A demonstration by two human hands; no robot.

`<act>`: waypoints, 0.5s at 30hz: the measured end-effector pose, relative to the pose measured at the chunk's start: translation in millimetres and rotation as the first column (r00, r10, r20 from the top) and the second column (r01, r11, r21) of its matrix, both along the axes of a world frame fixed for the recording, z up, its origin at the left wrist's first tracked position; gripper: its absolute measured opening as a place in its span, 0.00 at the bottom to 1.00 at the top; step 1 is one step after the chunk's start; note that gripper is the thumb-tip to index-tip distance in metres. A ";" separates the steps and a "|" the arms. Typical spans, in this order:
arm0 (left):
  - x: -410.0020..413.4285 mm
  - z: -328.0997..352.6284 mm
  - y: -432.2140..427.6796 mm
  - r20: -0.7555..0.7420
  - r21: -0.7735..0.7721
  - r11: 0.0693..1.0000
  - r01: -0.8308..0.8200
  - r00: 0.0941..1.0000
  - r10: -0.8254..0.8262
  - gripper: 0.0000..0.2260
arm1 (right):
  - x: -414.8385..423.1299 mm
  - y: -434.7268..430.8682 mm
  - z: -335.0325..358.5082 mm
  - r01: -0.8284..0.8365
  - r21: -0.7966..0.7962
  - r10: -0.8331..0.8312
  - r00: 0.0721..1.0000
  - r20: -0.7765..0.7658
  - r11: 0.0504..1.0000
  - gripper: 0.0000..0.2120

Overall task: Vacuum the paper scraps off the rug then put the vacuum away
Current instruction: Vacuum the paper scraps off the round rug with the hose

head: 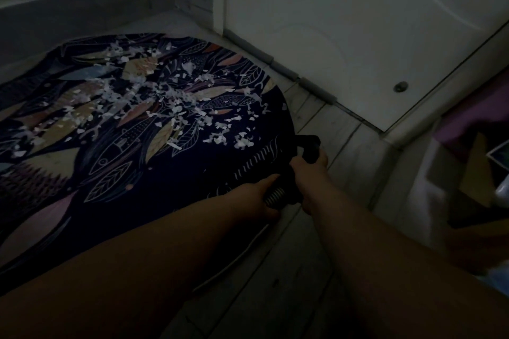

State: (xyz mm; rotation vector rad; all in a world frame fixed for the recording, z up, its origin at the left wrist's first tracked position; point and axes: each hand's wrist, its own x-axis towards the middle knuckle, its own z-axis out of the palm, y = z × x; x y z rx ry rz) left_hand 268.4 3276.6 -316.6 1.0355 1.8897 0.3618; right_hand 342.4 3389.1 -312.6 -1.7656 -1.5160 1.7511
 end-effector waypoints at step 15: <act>-27.6 -0.2 -34.3 -0.019 0.039 0.999 -0.011 1.000 0.012 0.37 | -21.9 -25.9 -4.2 -0.069 0.037 0.069 0.998 0.006 0.997 0.35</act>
